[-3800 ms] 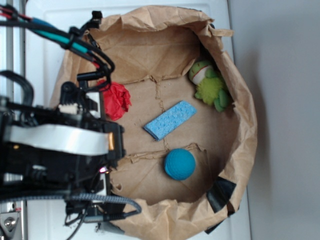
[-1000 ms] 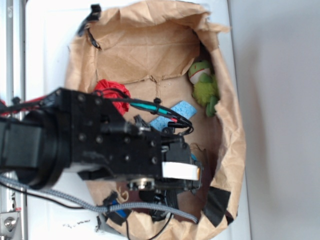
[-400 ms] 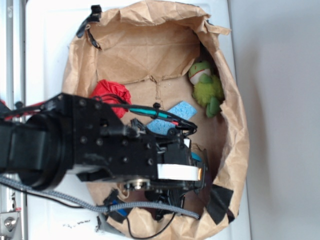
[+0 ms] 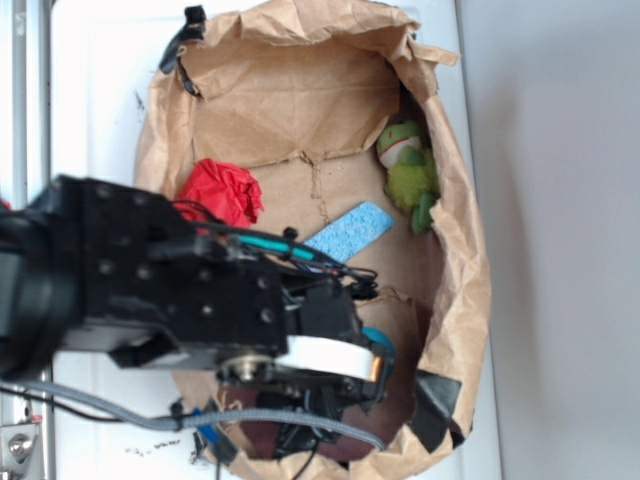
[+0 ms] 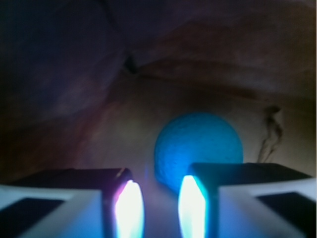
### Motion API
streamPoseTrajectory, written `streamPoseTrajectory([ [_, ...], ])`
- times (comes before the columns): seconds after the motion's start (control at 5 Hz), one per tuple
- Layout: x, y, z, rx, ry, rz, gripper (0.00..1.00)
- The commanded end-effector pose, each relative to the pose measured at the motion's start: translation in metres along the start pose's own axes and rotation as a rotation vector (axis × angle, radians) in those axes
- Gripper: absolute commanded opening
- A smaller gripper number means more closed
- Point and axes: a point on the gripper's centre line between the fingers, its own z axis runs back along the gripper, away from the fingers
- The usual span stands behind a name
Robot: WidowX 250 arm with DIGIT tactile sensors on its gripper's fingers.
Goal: Grab the blue ball.
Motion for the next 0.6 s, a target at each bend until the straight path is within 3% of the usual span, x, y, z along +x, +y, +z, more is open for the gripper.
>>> streamPoseTrajectory([
  [0.0,0.011,0.021,0.049,-0.039,-0.018,0.006,0.0],
  [0.2,0.012,0.033,0.044,-0.028,-0.005,0.01,0.72],
  [0.4,0.01,0.041,0.034,-0.109,0.071,-0.01,1.0],
])
